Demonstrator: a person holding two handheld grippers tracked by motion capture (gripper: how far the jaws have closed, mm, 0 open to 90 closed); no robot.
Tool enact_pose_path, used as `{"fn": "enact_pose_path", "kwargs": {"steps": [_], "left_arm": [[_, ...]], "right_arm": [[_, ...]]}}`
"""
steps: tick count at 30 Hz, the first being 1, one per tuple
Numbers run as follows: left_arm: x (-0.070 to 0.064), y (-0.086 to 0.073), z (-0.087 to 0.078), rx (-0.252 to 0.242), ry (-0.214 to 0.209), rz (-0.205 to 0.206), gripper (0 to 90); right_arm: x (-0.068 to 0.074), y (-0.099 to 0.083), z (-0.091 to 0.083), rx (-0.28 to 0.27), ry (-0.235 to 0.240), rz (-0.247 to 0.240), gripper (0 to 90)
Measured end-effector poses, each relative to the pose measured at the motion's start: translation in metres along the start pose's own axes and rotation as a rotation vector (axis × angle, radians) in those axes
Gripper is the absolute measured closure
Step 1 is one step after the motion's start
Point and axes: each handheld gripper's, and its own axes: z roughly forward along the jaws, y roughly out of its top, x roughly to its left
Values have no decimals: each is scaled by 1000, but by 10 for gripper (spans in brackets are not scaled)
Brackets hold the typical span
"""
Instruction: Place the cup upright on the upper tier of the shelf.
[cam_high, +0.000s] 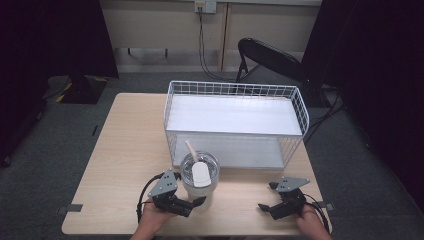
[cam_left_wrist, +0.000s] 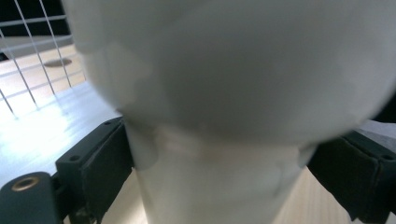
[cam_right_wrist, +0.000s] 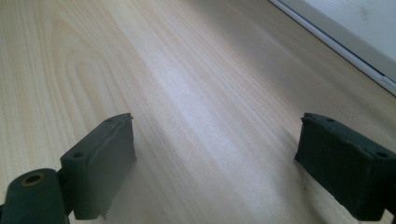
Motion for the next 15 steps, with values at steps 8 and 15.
{"fn": "enact_pose_path", "kwargs": {"steps": [8,15], "left_arm": [[-2,-1,13,-49,20,-20,70],[-6,-3,19,-117,51,-3,86]], "right_arm": [[0,0,0,0,0,0,106],[0,0,0,-1,-2,-1,106]]}}
